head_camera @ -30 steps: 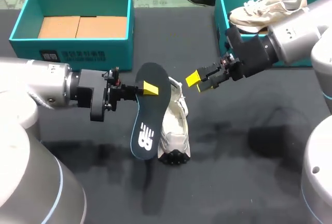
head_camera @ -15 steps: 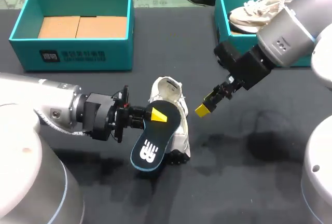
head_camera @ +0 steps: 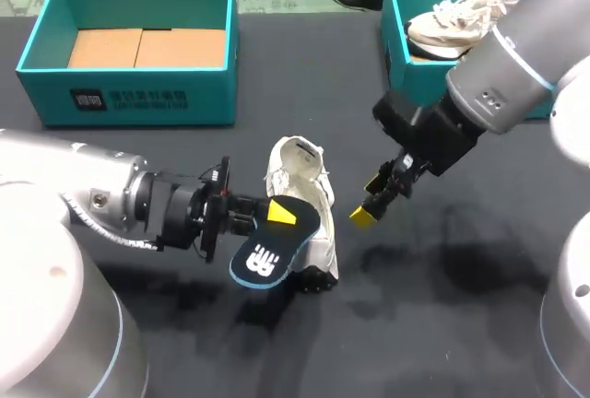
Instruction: Take the shoe out of the shoebox, open the shoe tongue, remove and reinsert the insole, then place the shoe into the shoebox
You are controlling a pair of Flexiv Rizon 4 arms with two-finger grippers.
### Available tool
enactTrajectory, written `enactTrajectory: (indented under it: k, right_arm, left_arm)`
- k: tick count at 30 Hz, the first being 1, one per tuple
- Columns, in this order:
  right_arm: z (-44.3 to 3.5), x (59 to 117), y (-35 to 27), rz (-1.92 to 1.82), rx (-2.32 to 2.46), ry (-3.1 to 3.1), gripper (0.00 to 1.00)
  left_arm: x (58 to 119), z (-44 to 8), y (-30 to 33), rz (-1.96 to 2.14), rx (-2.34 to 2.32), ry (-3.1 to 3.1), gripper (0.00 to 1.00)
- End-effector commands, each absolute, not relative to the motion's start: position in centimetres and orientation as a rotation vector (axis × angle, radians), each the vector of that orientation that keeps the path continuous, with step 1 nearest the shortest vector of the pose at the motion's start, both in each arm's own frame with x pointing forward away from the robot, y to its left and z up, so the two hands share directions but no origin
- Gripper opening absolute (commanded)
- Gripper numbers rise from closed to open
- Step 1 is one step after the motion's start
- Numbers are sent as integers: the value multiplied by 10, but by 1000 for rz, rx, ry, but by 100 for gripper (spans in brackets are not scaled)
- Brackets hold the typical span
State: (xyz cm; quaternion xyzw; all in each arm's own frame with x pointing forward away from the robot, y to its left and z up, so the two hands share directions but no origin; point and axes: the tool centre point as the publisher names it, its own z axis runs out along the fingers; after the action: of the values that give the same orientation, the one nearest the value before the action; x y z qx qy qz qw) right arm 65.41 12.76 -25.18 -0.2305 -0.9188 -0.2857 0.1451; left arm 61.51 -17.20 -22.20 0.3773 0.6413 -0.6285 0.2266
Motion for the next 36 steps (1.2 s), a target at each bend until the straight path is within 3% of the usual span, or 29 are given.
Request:
enactTrajectory:
  k: [1,11,22,36]
  right_arm:
    - [-269,649,134,-860,-562,-2777,100]
    - [-298,642,138,-794,-422,-2871,100]
    - [-298,642,138,-794,-422,-2871,100]
    - [-321,685,148,-757,-108,-3069,100]
  left_arm:
    - [629,-237,-171,-1953,924,1819,0]
    - [636,-243,-168,-2118,715,1924,0]
    - [635,-247,-171,-2126,726,1935,0]
    - [629,-254,-181,-2058,710,1853,0]
